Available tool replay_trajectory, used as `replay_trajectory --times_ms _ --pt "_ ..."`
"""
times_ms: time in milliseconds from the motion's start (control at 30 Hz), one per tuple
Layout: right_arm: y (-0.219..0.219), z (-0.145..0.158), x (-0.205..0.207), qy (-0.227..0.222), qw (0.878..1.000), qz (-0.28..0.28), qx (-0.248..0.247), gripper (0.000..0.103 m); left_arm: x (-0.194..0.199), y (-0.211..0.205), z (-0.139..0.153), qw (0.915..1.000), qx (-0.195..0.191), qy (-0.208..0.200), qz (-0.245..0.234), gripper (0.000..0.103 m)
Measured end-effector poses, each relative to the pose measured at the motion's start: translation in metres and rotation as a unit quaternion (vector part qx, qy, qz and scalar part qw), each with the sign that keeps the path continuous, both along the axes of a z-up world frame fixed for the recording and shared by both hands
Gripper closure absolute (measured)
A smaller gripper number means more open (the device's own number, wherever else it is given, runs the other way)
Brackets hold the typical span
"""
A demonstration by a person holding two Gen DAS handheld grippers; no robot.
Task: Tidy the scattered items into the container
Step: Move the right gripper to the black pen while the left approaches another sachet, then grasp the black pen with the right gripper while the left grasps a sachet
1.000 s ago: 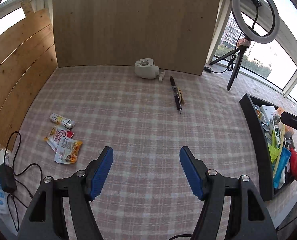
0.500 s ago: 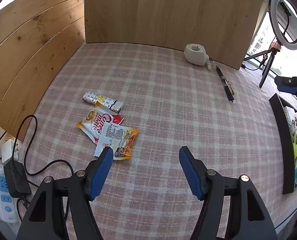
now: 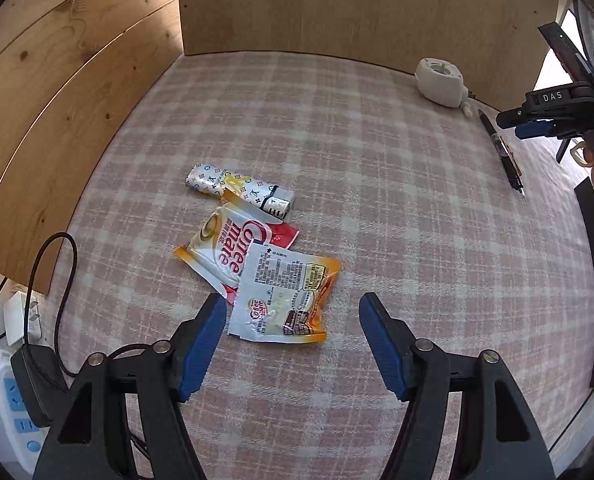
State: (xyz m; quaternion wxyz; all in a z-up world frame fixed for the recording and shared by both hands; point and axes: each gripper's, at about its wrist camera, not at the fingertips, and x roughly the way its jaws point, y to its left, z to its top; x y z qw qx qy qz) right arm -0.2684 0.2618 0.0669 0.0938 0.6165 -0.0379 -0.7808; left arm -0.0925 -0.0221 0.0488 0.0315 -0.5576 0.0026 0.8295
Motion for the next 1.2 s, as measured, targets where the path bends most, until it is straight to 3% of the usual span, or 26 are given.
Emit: replay_trajectory --times_ms 333,500,567,733,800,1033,1200 --pt "-0.010 -0.019 -0.020 -0.026 1.000 0.012 0.004 0.052 -0.014 0.003 -0.023 0.9992 -0.014 -0.036 -0.005 0.037" --pt "-0.012 -0.026 -0.023 -0.038 0.999 0.017 0.004 0.055 -0.015 0.006 -0.024 0.9993 -0.013 -0.031 -0.014 0.040" --pt "-0.013 -0.027 -0.022 -0.039 0.999 0.022 0.012 0.059 -0.014 0.009 -0.023 0.9994 -0.012 -0.027 -0.020 0.047" --pt "-0.014 -0.026 -0.017 -0.046 0.998 0.032 0.019 0.082 -0.012 0.012 -0.024 0.9995 -0.012 -0.018 -0.022 0.049" --pt "-0.014 -0.026 -0.014 -0.047 0.998 0.034 0.015 0.087 -0.010 0.013 -0.024 0.9996 -0.011 -0.015 -0.022 0.049" --pt "-0.020 -0.023 -0.008 -0.037 0.998 0.037 0.019 0.090 0.002 0.015 -0.024 0.9996 -0.003 -0.008 -0.026 0.053" --pt "-0.026 -0.015 0.029 -0.032 0.999 0.033 -0.011 0.092 0.025 0.018 -0.021 0.9994 0.027 -0.005 -0.022 0.061"
